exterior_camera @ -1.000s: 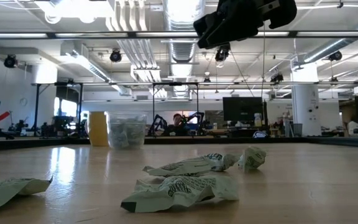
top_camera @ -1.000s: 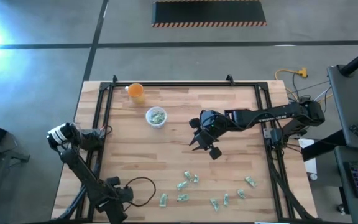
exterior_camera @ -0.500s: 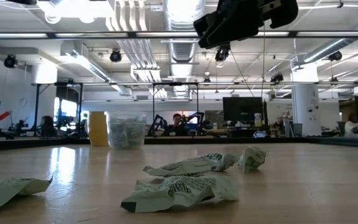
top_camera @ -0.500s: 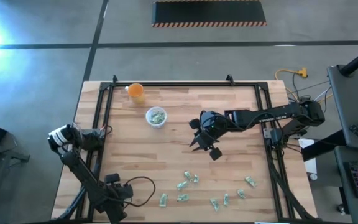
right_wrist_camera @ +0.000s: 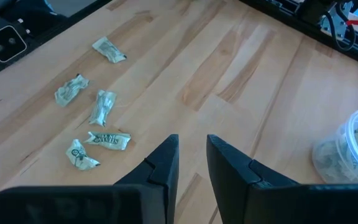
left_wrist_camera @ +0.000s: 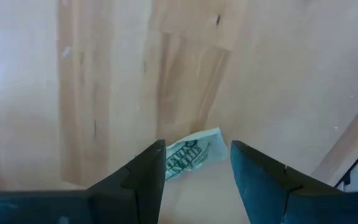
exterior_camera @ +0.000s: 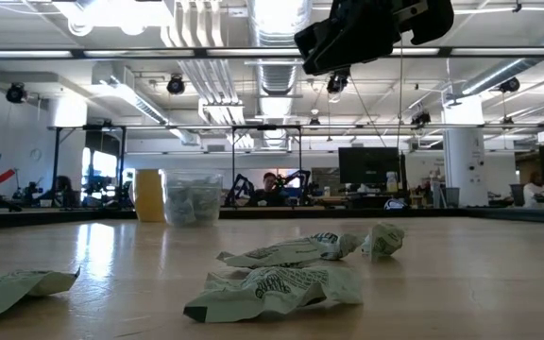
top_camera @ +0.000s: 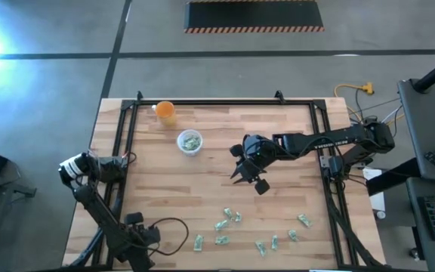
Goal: Pick and place Stevia / Truvia into bins
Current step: Put the stevia packet into the transparent container
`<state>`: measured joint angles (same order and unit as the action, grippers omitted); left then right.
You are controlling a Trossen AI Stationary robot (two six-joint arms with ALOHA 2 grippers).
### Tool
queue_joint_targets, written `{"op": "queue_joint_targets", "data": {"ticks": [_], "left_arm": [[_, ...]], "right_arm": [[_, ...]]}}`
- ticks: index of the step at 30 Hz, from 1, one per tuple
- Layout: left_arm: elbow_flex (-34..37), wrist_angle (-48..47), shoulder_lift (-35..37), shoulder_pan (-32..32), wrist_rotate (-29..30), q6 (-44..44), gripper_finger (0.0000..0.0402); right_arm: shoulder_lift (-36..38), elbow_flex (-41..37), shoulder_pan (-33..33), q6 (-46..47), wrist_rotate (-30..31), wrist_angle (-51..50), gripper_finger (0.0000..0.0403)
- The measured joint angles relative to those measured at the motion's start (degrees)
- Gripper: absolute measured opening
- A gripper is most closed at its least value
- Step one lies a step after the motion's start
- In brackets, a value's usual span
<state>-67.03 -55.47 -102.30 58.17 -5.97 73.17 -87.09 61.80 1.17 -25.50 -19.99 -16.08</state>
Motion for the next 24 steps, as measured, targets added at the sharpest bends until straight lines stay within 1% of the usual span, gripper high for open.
{"op": "queue_joint_targets", "data": {"ticks": [3,11,15,24], "left_arm": [[-0.5,-1.1,0.0,0.0,0.1,0.0,0.0164],[1.0,-1.1,0.0,0.9,0.5,0.0,0.0164],[1.0,-1.1,-0.4,1.5,2.1,0.0,0.0164],[1.0,-0.9,-2.4,1.7,2.5,-0.6,0.0164]], "right_arm": [[0.0,0.0,0.0,0.0,0.0,0.0,0.0073],[0.0,0.0,0.0,0.0,0.0,0.0,0.0079],[0.0,0.0,0.0,0.0,0.0,0.0,0.0075],[0.0,-0.1,0.0,0.0,0.0,0.0,0.0068]]}}
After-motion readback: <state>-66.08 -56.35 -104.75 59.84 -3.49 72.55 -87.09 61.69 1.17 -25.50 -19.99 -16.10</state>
